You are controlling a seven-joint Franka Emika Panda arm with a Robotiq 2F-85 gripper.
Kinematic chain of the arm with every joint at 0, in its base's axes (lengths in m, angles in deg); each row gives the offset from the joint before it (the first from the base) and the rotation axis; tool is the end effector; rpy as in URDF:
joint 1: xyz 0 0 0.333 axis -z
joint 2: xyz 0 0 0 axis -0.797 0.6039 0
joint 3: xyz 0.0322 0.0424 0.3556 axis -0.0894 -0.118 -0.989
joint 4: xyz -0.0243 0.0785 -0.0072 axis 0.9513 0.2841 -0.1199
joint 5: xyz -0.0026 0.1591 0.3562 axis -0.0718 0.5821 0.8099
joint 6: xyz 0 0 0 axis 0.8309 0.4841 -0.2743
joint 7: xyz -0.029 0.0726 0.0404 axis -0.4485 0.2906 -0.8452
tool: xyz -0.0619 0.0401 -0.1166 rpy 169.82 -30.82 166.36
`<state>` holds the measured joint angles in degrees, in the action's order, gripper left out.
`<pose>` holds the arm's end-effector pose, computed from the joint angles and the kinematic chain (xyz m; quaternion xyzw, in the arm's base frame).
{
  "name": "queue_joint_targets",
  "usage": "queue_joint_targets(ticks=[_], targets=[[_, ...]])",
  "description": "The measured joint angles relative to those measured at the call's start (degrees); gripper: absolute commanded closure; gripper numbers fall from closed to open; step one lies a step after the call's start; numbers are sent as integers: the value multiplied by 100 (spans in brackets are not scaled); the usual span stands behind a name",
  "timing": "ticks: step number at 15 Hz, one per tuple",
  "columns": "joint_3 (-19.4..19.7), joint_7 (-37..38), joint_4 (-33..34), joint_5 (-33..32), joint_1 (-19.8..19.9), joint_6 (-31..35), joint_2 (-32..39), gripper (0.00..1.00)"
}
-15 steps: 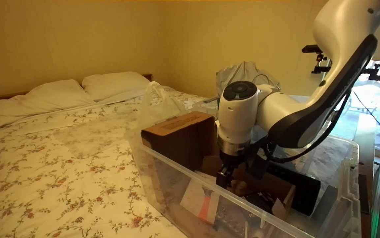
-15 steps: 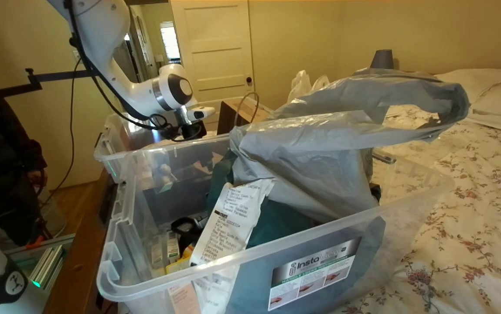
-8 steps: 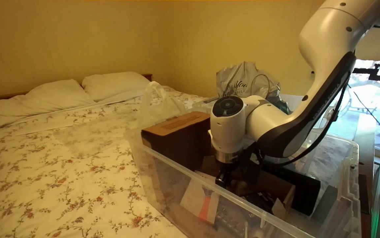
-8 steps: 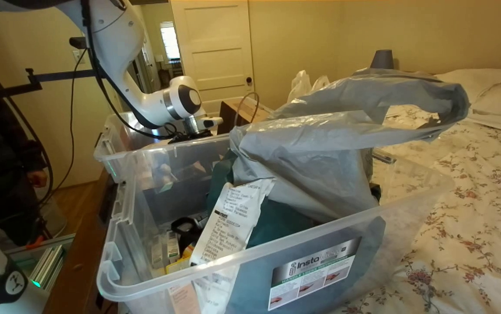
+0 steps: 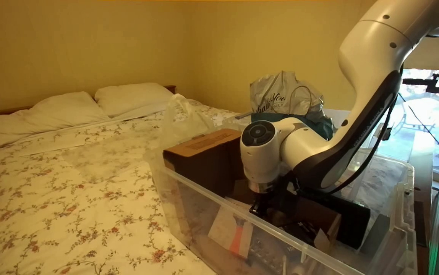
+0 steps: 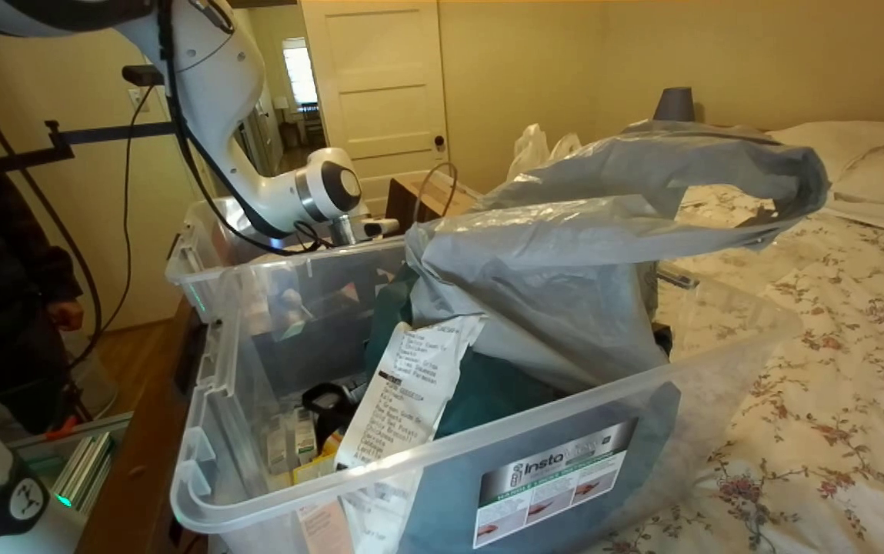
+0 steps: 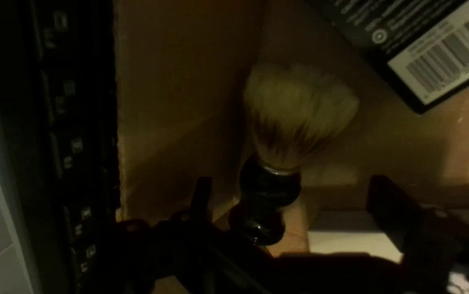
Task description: Take the brush out of the container on the left and put it in the container on the right.
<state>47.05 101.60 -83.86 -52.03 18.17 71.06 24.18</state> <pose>0.4639 0.3787 0.1663 0.9713 0.1239 0.0486 0.1973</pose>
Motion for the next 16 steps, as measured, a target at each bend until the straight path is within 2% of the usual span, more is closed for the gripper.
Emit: queue_joint_targets(ticks=[2,3,4,5,7,13,16], targets=[[2,-10,0,21,7,-1,-22,0],[2,-11,0,21,8,1,-32,5],[3,-21,1,20,8,13,-33,13],[5,-39,2,20,8,16,-29,25],[16,-45,16,20,6,13,-6,37],[191,188,106,127,47,10,128,81],[193,210,220,363,86,-32,219,84]])
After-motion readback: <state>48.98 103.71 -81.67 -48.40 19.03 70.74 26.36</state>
